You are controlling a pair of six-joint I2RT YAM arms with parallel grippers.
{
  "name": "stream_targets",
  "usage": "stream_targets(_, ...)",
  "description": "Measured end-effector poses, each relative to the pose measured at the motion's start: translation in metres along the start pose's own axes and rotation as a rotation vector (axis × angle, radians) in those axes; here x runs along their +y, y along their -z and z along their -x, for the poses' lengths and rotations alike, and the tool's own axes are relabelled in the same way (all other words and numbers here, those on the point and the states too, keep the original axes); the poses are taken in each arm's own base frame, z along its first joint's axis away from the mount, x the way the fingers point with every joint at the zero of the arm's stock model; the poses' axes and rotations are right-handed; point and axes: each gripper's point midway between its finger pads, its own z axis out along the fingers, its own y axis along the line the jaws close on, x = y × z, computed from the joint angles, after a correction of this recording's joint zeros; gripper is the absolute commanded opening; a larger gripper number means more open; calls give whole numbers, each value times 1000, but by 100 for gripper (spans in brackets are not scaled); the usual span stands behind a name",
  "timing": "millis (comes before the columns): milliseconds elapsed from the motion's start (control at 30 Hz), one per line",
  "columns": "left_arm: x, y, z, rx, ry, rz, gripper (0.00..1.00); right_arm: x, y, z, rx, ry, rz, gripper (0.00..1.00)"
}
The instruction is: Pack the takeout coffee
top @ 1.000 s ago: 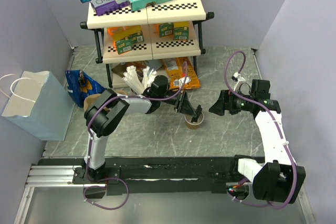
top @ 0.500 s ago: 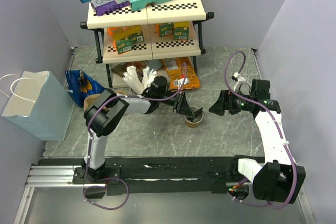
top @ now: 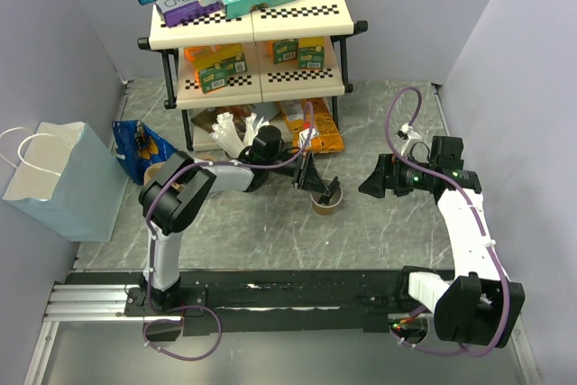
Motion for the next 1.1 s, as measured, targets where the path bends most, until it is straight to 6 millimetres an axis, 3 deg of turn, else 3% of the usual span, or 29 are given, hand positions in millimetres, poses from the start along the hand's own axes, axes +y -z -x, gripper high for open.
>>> stream_targets(100,0,0,0,0,1,1,1,0,0,0,1,-1,0,100)
stream_targets(367,-4,1,0,-7,8,-8,1,-1,-1,-1,6,-6,1,100)
stream_targets(867,-38,2,23,-82,8,-105,1,-9,-8,8,40,-42,9,100)
stream_targets(1100,-33,0,21,-91,46,-112,1,-10,-11,6,50,-54,14,100)
